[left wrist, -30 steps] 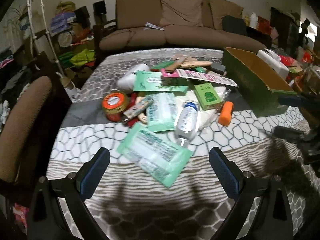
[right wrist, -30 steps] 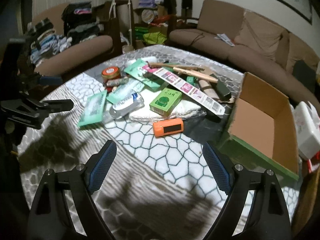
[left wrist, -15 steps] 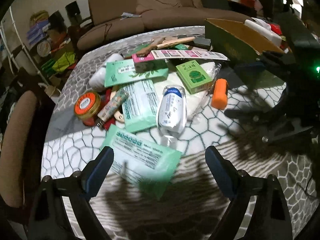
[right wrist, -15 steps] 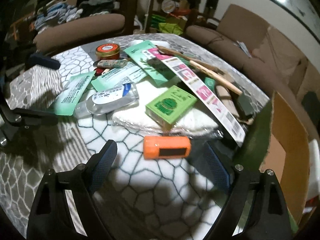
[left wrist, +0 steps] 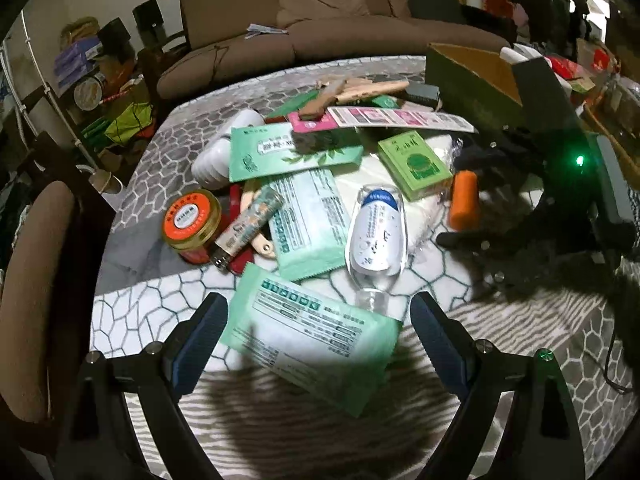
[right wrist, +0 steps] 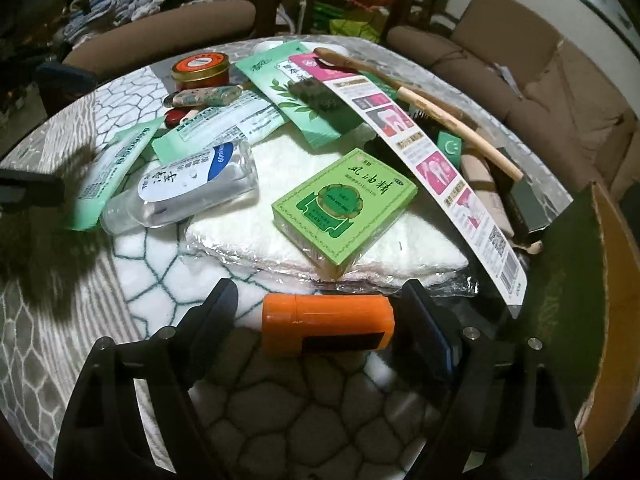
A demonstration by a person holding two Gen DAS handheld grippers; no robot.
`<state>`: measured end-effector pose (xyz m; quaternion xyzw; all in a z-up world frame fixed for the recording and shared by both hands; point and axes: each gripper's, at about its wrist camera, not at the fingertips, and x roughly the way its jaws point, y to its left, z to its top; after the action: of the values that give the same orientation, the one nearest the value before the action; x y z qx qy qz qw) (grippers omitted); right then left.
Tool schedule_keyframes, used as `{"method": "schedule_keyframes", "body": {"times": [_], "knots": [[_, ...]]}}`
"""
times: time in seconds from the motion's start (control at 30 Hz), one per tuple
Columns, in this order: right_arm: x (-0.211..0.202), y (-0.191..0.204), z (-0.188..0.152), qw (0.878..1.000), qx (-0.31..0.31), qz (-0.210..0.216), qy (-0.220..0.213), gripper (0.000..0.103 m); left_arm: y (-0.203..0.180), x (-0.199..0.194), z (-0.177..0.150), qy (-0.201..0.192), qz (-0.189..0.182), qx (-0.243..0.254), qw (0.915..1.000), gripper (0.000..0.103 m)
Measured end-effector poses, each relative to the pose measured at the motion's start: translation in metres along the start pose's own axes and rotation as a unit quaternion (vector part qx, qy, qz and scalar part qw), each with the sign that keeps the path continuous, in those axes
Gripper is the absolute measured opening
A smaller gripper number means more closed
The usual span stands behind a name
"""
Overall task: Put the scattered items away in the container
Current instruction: 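Reach the right gripper to the orange cylinder and close on it, then lift the orange cylinder with the right gripper while the left gripper grasps the clear bottle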
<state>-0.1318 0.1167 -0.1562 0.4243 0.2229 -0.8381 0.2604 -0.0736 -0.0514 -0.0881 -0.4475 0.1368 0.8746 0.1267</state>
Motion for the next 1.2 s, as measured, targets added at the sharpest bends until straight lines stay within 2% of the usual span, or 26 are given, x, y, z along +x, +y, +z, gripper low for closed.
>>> {"method": "schedule_keyframes", "body": {"times": [0.07,0.23,0.33,0.63,0.77,0.97,1.2], "knots": [[0.000,-0.001,-0.001,1.000,0.007,0.008,0.002,0.075,-0.002,0.000,-0.001,0.002,-0.001,-0.001,1.0000,0.093],[-0.002,-0.004,-0.006,0.999,0.035,0.028,0.006,0.059,-0.009,0.000,-0.002,0.003,-0.006,0.008,0.9999,0.093],[-0.005,-0.005,-0.009,0.999,0.044,0.030,0.010,0.055,-0.011,0.000,-0.003,0.005,-0.007,0.011,0.9999,0.093],[-0.015,-0.004,-0.014,0.998,0.050,0.024,0.019,0.054,-0.012,0.000,-0.002,0.001,-0.004,0.009,1.0000,0.093],[-0.022,-0.002,-0.014,0.998,0.052,0.024,0.023,0.054,-0.021,-0.002,-0.002,-0.008,0.018,0.040,0.9990,0.093],[-0.048,0.006,-0.015,0.999,0.037,0.018,0.019,0.054,-0.027,0.006,0.000,0.000,0.013,0.034,0.9993,0.093],[-0.091,0.014,-0.033,0.999,0.033,0.014,0.019,0.054,-0.039,0.012,0.007,-0.008,0.035,0.043,0.9984,0.093]]}}
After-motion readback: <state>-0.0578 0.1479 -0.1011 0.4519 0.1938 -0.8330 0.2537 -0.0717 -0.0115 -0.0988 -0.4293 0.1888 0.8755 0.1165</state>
